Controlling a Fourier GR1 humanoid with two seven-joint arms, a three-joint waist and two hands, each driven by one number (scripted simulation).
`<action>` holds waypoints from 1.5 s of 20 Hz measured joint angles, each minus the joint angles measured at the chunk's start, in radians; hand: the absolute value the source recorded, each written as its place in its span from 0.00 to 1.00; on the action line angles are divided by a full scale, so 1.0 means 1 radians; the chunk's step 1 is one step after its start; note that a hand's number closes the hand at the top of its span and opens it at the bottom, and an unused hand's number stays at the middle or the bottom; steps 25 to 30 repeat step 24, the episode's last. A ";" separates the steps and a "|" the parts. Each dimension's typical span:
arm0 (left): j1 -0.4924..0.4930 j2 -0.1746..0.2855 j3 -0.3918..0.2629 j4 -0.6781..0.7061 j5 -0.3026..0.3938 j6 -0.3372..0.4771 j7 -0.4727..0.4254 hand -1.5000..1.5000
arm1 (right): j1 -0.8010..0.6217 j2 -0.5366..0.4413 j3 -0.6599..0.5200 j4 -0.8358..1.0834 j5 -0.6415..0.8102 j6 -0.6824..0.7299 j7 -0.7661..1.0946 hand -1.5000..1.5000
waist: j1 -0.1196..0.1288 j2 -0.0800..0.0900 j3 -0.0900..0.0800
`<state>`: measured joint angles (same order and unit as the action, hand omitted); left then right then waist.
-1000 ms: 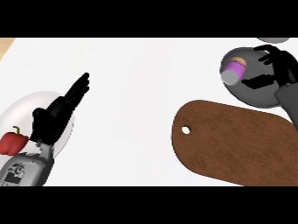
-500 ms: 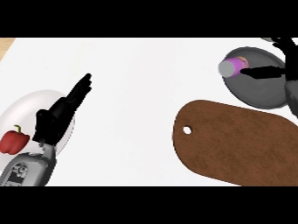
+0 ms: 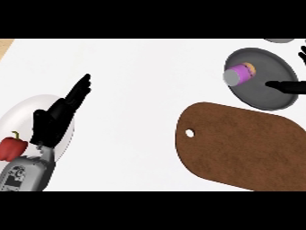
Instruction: Pick the can from the cutting board and place it in the pan
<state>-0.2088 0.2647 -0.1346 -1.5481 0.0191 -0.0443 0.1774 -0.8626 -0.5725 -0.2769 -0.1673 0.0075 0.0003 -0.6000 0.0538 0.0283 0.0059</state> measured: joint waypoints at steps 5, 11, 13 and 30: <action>0.009 -0.005 0.006 -0.014 0.000 0.001 0.007 0.50 | 0.063 -0.055 -0.027 0.001 -0.022 0.128 -0.117 0.00 | -0.006 -0.005 -0.001; 0.022 0.002 0.024 -0.026 -0.002 -0.007 0.018 0.50 | 0.162 -0.073 -0.045 0.006 -0.033 0.222 -0.263 0.00 | -0.019 -0.012 -0.002; 0.031 -0.006 0.020 -0.043 -0.004 -0.007 0.029 0.50 | 0.182 -0.070 -0.050 0.008 -0.036 0.232 -0.288 0.00 | -0.020 -0.014 -0.002; 0.047 -0.014 0.049 -0.025 -0.021 -0.031 0.003 0.50 | 0.307 -0.056 -0.047 -0.022 -0.026 0.227 -0.352 0.00 | -0.032 -0.019 -0.003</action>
